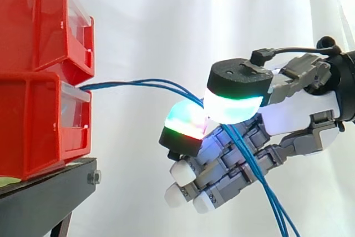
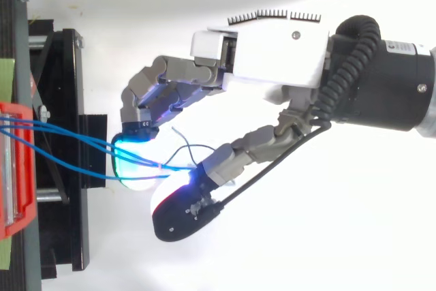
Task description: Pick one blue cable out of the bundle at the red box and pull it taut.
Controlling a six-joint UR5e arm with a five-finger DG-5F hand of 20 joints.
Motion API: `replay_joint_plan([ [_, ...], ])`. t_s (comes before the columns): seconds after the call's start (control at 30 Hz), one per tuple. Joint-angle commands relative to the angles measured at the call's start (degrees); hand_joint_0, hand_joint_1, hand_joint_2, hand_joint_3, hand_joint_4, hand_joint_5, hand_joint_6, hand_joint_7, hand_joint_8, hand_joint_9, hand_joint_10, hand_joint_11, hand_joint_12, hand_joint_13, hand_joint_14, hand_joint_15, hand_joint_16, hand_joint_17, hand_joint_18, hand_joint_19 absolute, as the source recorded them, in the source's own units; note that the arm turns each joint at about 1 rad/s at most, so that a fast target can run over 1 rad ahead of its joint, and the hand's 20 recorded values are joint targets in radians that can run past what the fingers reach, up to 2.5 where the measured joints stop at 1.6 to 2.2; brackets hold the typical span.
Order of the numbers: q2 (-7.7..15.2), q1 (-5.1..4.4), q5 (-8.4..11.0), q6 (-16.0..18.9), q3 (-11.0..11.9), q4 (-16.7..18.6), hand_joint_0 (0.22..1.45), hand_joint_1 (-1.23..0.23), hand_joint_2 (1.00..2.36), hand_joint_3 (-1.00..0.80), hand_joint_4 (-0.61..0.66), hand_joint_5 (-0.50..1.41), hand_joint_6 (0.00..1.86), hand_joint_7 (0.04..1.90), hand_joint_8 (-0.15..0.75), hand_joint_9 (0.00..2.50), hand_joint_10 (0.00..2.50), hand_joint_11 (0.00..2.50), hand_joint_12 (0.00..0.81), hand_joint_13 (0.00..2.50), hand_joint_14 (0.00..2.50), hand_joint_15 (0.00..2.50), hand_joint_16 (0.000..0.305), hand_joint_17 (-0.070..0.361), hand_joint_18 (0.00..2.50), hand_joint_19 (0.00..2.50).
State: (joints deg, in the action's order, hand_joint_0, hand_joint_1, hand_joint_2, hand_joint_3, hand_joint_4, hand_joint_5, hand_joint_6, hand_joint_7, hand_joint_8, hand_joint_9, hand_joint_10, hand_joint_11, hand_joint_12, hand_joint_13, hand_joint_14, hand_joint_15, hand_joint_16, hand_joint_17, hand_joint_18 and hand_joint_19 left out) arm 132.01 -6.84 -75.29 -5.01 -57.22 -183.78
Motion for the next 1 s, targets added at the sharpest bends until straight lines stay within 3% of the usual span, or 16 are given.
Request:
replay_joint_plan([
  [0.0, 0.00, -0.02, 0.06, 0.00, 0.00, -0.09, 0.57, -0.99, 1.00, -0.50, 0.08, -0.19, 0.93, 0.93, 0.300, 0.69, 0.01, 0.51, 0.376, 0.39, 0.00, 0.10, 0.051, 0.115, 0.44, 0.00],
  [0.07, 0.00, 0.07, 0.15, 0.00, 0.00, 0.00, 0.51, -0.95, 1.00, -0.50, 0.09, -0.19, 0.93, 0.91, 0.311, 0.70, 0.01, 0.51, 0.387, 0.38, 0.00, 0.11, 0.053, 0.120, 0.45, 0.01],
  [0.17, 0.00, 0.07, 0.15, 0.00, 0.00, 0.00, 0.47, -0.79, 1.00, -0.50, 0.11, -0.18, 0.93, 0.89, 0.334, 0.71, 0.01, 0.51, 0.402, 0.38, 0.00, 0.13, 0.057, 0.128, 0.42, 0.04],
  [0.3, 0.00, -0.02, 0.06, 0.00, 0.00, 0.00, 0.57, -0.66, 1.00, -0.50, 0.08, -0.19, 0.92, 0.93, 0.315, 0.70, 0.01, 0.49, 0.376, 0.35, 0.00, 0.13, 0.052, 0.117, 0.36, 0.08],
  [0.43, 0.00, -0.02, 0.06, 0.00, 0.00, 0.00, 0.62, -0.69, 1.01, -0.37, 0.08, -0.19, 0.92, 0.96, 0.312, 0.68, 0.01, 0.49, 0.372, 0.34, 0.00, 0.13, 0.051, 0.115, 0.34, 0.08],
  [0.63, 0.00, 0.07, 0.06, 0.00, 0.00, 0.00, 0.68, -0.76, 1.01, -0.32, 0.04, -0.19, 0.93, 1.01, 0.317, 0.69, 0.01, 0.50, 0.372, 0.35, 0.00, 0.11, 0.050, 0.114, 0.37, 0.05],
  [0.97, 0.00, -0.02, 0.06, 0.00, 0.00, 0.00, 0.77, -0.83, 1.00, -0.49, -0.04, -0.20, 0.93, 1.09, 0.310, 0.75, 0.01, 0.57, 0.373, 0.37, 0.00, 0.10, 0.050, 0.112, 0.40, 0.02],
])
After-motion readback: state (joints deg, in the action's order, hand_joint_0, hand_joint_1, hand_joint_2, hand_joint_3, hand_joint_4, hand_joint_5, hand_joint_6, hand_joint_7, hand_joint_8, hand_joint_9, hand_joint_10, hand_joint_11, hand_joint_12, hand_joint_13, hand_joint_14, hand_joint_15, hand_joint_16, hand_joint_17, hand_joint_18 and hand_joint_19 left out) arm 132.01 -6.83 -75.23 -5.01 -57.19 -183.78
